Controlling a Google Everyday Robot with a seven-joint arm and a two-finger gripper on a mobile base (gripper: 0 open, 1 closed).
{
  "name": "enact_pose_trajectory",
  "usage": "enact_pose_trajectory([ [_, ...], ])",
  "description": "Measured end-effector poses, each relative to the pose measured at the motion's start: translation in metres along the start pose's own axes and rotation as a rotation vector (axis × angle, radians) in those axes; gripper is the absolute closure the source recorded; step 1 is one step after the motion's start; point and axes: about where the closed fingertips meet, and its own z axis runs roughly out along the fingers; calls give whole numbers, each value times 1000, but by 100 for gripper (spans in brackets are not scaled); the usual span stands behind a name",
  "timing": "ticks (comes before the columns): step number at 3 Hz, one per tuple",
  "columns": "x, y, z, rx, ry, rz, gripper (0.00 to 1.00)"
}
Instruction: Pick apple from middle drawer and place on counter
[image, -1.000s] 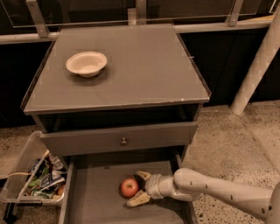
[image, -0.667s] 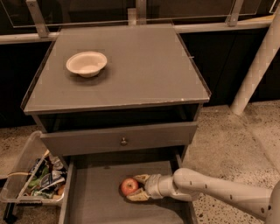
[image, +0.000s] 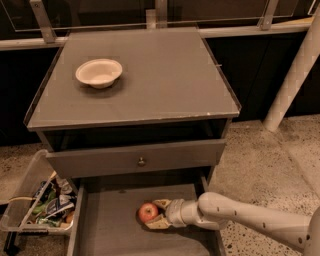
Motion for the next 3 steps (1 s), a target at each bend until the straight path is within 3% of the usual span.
enact_pose_trajectory([
  [1, 0, 0, 0, 0, 0, 0, 100],
  [3, -17, 9, -19, 10, 21, -38, 100],
])
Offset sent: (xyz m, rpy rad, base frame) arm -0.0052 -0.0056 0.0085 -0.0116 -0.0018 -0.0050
